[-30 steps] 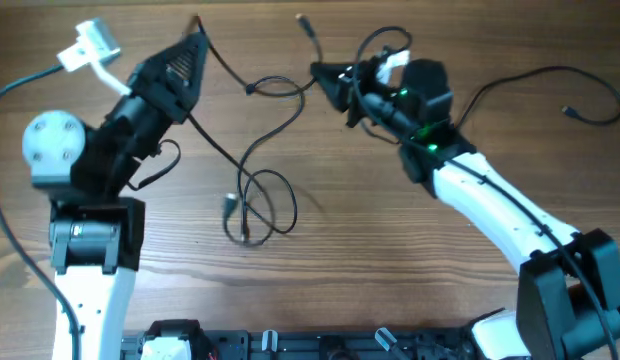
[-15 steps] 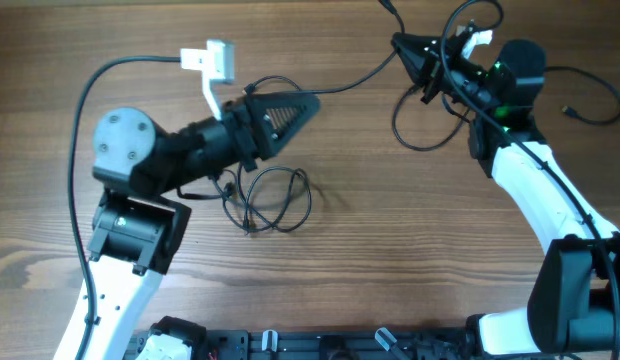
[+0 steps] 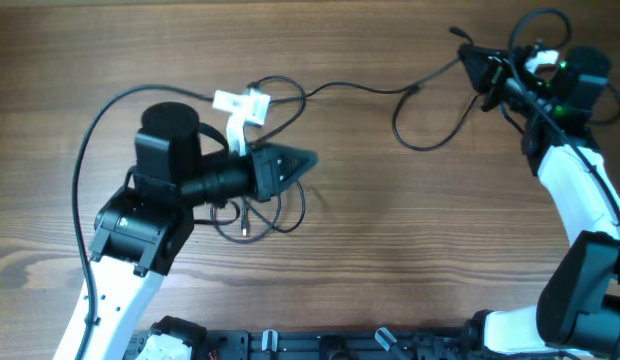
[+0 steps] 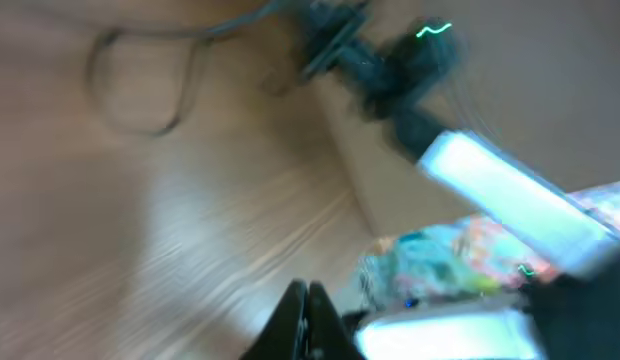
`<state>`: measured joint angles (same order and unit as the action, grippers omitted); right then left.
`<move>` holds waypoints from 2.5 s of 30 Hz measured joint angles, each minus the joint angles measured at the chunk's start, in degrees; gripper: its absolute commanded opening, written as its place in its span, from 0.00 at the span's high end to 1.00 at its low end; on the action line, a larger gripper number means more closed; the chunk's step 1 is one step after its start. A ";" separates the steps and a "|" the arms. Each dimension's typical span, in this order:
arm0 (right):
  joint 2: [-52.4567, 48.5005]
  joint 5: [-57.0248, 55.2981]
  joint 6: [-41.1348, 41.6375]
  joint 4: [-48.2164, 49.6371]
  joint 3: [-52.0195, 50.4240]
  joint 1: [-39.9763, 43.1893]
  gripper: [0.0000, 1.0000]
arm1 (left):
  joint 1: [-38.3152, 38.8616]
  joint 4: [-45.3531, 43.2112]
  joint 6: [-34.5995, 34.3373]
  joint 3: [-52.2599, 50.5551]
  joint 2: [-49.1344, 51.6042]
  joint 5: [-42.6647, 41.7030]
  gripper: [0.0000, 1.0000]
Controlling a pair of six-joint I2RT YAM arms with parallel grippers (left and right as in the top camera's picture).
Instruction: Untangle cables
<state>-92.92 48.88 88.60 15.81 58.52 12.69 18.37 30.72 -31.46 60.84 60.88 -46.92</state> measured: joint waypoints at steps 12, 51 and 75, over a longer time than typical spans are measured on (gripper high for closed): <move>0.02 0.13 -8.92 -4.72 0.00 0.11 0.96 | -0.02 33.77 -2.97 -0.24 0.81 40.70 0.46; 0.04 -1.60 -16.94 -9.49 0.00 0.11 0.96 | -6.38 13.07 11.04 -12.76 31.91 60.33 0.31; 0.66 6.45 -13.31 5.31 -0.04 0.11 0.95 | -6.54 9.57 11.67 -11.32 19.19 52.11 0.96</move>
<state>-92.27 55.33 75.29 21.12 58.48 12.80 11.84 40.29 -19.79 49.52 80.07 5.19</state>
